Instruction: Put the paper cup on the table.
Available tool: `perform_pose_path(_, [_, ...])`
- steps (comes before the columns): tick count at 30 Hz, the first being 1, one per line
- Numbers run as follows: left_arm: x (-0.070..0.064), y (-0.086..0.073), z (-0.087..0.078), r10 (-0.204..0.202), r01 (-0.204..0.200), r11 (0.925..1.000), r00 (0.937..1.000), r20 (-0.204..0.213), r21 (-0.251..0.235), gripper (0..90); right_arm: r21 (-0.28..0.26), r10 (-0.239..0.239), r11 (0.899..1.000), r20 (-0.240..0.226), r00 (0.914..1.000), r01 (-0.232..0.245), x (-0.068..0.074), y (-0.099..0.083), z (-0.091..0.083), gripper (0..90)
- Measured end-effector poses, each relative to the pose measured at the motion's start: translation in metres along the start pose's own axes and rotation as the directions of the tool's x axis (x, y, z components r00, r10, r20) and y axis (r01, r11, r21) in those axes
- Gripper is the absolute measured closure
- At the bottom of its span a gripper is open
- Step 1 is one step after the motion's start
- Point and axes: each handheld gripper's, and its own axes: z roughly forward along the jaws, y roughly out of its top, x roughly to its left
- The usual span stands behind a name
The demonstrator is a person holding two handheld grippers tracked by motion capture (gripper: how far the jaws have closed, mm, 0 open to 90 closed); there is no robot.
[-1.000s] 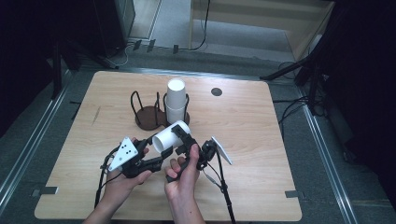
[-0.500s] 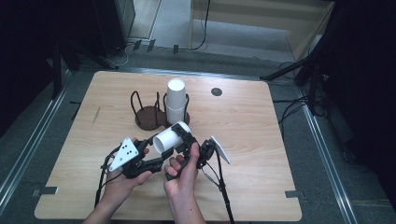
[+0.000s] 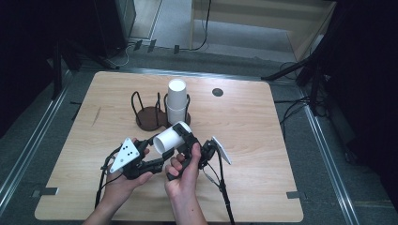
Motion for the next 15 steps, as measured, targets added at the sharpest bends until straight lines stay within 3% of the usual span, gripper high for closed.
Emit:
perform_pose_path(11, [0.0009,0.0004,-0.0012,0.007,-0.007,1.0,1.0,0.004,-0.005,31.8,-0.001,-0.009,1.0,-0.027,0.9996,0.009,-0.0002,-0.0009,-0.0002,17.1])
perform_pose_path(15, [0.0012,0.0014,-0.0033,-0.015,0.015,0.9998,0.9999,0.009,-0.016,31.5,-0.003,-0.024,1.0,-0.041,0.9989,0.024,-0.0004,-0.0008,-0.0006,18.4])
